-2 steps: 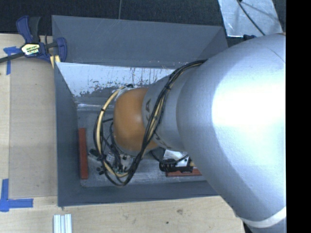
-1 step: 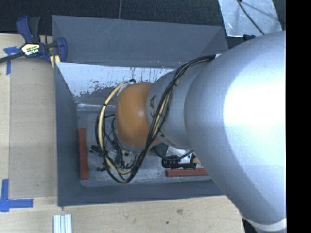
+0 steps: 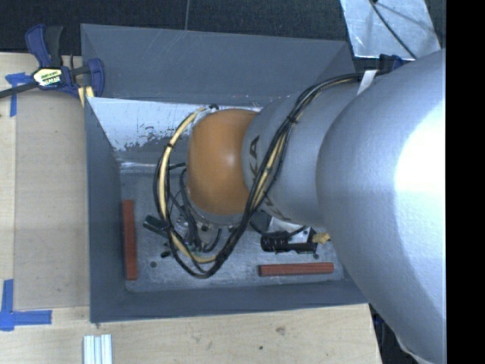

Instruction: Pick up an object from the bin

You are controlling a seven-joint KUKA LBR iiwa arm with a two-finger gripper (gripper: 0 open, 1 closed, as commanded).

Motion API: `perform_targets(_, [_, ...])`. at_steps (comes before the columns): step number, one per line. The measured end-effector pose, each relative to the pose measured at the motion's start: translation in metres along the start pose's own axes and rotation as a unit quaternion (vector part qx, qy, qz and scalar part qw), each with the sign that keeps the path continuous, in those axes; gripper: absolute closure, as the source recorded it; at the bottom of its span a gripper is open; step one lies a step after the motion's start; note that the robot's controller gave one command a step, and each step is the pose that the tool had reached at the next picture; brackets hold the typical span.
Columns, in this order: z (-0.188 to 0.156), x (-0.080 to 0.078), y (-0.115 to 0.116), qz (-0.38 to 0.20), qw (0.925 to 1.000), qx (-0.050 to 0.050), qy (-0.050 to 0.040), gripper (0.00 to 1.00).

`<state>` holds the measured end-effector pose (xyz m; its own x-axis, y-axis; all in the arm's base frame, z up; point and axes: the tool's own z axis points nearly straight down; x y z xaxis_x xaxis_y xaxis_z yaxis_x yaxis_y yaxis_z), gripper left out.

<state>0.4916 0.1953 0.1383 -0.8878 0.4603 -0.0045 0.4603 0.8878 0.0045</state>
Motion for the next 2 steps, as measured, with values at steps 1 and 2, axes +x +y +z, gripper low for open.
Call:
perform_targets(1, [-0.039, -0.002, 0.000, -0.001, 1.0000, 0.000, 0.0002, 1.00])
perform_targets(2, [-0.059, -0.004, 0.000, -0.001, 1.0000, 0.000, 0.0004, 1.00])
